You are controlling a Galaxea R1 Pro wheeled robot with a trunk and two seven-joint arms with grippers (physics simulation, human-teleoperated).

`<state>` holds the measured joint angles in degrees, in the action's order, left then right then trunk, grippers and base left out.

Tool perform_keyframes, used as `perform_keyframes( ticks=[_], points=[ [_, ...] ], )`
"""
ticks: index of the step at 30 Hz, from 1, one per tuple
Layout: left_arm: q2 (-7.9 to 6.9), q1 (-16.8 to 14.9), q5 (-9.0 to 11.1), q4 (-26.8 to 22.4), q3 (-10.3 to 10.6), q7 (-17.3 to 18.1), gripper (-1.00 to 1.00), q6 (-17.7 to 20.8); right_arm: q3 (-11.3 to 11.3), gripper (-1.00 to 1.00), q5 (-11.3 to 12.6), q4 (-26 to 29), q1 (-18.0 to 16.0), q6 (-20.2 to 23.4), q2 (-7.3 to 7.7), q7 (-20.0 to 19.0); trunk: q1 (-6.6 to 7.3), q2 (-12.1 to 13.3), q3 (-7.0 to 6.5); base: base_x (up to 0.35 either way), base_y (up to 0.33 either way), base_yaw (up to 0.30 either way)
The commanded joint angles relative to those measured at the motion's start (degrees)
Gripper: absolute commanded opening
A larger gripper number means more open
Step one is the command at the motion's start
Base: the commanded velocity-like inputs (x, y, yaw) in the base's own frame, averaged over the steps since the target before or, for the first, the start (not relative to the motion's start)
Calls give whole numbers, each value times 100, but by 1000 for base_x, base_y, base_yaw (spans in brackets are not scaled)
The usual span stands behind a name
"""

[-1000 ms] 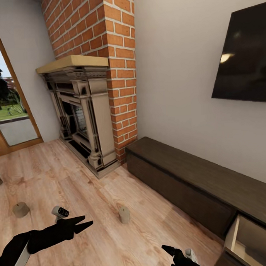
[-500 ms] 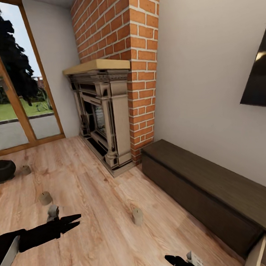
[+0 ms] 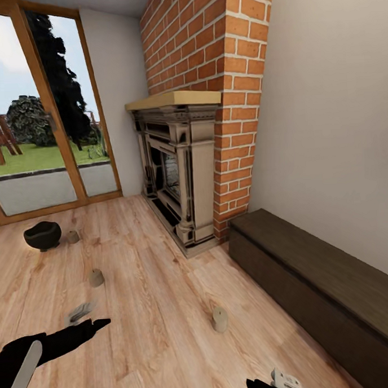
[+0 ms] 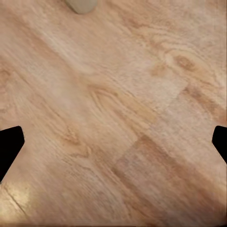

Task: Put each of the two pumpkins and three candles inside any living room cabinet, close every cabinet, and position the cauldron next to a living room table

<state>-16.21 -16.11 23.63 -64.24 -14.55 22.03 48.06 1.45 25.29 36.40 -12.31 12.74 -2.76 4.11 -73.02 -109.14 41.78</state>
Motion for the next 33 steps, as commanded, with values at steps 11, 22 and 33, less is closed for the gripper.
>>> perform_keyframes(
  ticks=[11, 22, 33],
  points=[
    [643, -17, -17, 1887, 855, -2370, 100, -3004, 49, 100, 36, -423, 0, -283, -7, 1, 243, 440, -141, 0, 0, 269],
    [712, -15, 7, 2279, 1002, -2502, 100, -3549, 371, 100, 20, -457, 0, -877, -1, 4, 485, 881, -273, 0, 0, 235],
    [714, -7, 10, 2285, 1007, -2502, 100, -3558, 446, 100, 28, -458, 0, -898, 2, 62, 726, 1322, -390, 0, 0, 193]
  ],
)
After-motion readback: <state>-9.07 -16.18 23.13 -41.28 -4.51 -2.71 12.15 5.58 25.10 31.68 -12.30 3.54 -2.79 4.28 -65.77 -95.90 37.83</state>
